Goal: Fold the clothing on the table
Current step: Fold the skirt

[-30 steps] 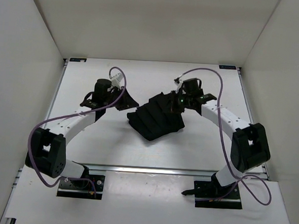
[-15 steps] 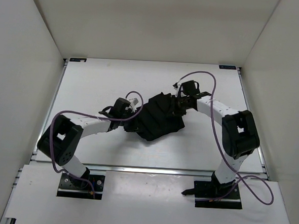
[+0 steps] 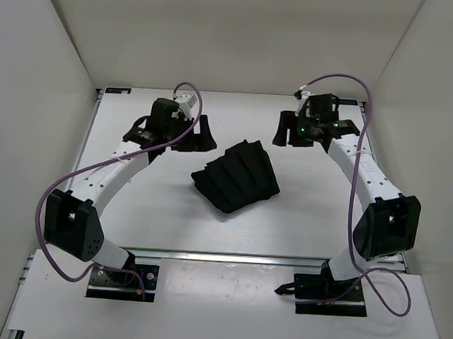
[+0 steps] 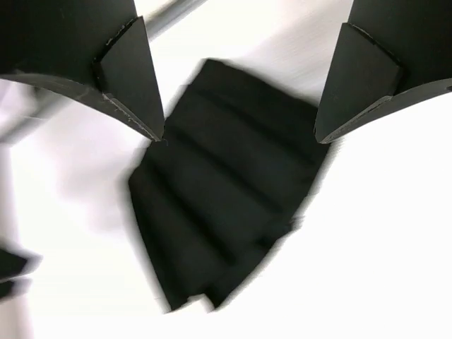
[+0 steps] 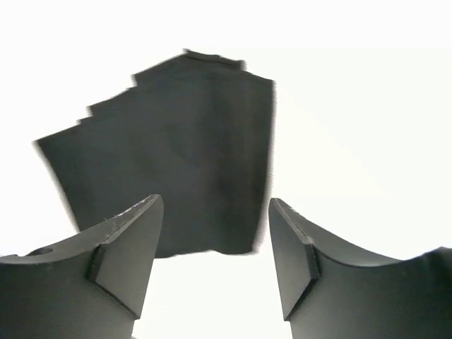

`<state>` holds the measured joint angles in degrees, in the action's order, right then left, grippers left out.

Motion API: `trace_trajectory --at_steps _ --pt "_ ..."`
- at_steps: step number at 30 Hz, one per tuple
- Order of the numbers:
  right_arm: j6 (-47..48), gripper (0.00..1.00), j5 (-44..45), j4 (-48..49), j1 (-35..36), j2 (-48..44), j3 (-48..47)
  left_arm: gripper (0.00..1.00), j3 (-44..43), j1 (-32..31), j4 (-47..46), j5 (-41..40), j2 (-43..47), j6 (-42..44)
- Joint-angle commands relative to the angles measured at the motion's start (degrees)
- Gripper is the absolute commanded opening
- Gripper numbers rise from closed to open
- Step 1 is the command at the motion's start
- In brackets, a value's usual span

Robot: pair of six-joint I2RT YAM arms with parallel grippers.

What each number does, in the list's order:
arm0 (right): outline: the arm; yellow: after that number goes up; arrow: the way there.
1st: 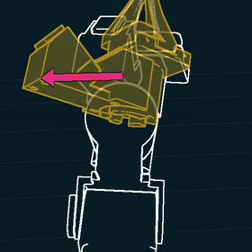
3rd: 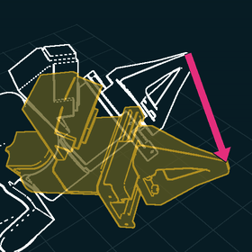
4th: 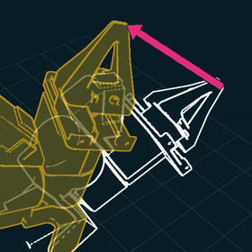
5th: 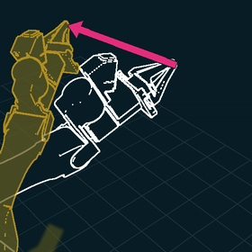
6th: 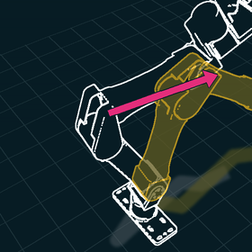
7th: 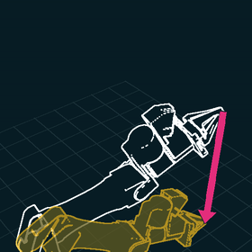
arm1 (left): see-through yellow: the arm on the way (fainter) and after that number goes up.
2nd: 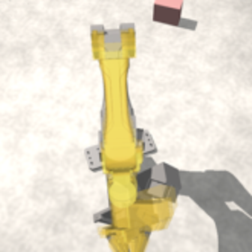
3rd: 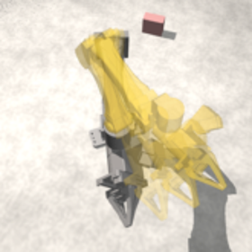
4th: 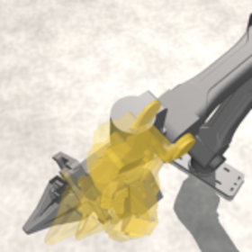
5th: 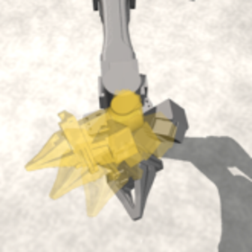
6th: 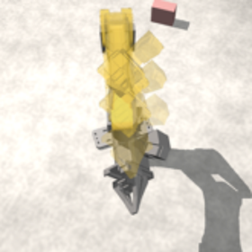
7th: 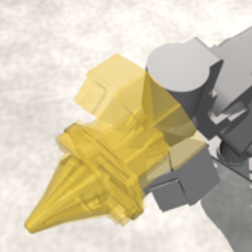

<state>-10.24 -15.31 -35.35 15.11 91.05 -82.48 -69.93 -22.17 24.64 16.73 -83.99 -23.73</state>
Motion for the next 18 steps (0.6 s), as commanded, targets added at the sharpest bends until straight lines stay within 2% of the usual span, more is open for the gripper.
trace_trajectory --at_steps 1,2,3,5,7,9,12,14,18 --pt "3.46 0.6 9.93 -5.6 -1.14 -2.62 2.58 0.99 -1.0 -2.78 17.27 -16.6 1.01 10.44" --pt "3.99 0.6 11.52 -5.95 -0.62 -2.8 3.72 0.98 1.27 -2.79 18.41 -21.78 1.45 11.93" --pt "4.26 0.6 12.23 -6.22 -0.87 -3.32 5.21 0.99 2.07 -2.53 19.12 -22.96 1.89 12.47" --pt "3.65 0.61 13.81 -5.08 -0.62 -5.43 8.63 0.98 7.68 0.54 17.99 -21.14 4.52 12.74" --pt "2.34 0.61 11.72 -3.85 -2.79 -7.54 12.23 0.99 11.39 3.0 17.46 -18.58 7.07 12.65" --pt "0.93 0.6 8.48 -1.48 -3.94 -10.52 15.93 0.99 14.28 2.75 17.37 -19.71 9.88 12.83" --pt "0.39 0.58 4.08 4.66 -6.84 -15.09 25.41 0.99 16.22 2.31 17.63 -19.55 11.12 13.44" --pt "-0.48 0.55 2.4 6.17 -9.83 -16.16 28.23 0.99 16.58 3.27 17.81 -17.35 11.3 13.36" --pt "-0.83 0.56 3.26 5.74 -11.33 -17.65 31.06 0.99 15.09 2.05 18.07 -14.88 9.55 12.74"
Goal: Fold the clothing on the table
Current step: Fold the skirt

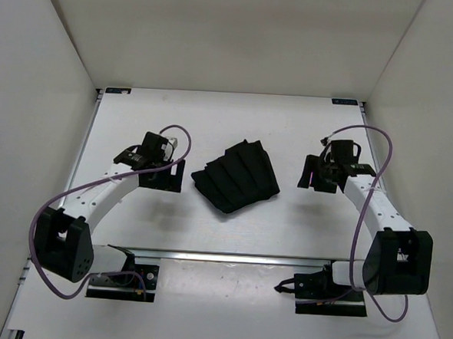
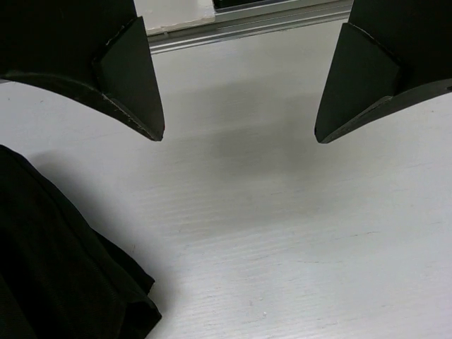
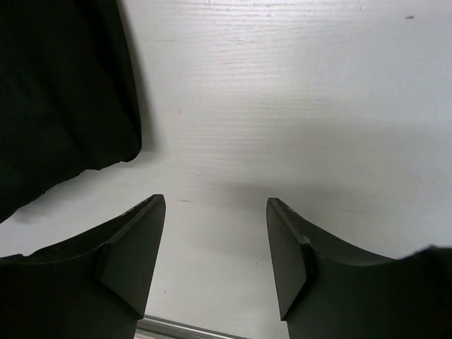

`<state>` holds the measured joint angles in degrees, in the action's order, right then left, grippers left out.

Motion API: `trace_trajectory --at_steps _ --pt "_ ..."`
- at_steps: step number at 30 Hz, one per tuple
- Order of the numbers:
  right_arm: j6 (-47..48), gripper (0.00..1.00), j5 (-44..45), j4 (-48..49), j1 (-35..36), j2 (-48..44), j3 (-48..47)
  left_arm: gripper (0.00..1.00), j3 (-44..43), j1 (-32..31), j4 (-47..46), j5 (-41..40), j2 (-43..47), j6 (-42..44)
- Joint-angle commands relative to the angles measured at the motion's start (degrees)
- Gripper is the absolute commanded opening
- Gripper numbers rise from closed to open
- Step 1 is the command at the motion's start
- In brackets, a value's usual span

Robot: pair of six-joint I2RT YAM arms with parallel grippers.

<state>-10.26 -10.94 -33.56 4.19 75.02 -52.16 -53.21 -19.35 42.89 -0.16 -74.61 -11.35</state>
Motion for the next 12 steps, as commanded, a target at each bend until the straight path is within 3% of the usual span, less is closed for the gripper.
trace_trajectory --at_steps 1,12 --pt "-0.38 0.57 -0.75 3.94 -0.41 -1.37 1.44 0.99 -2.16 -1.9 -0.44 1.75 -0.62 0.19" --pt "-0.64 0.6 1.27 3.41 0.47 -0.5 3.73 0.99 0.13 -2.27 -2.73 0.79 -2.03 -0.5"
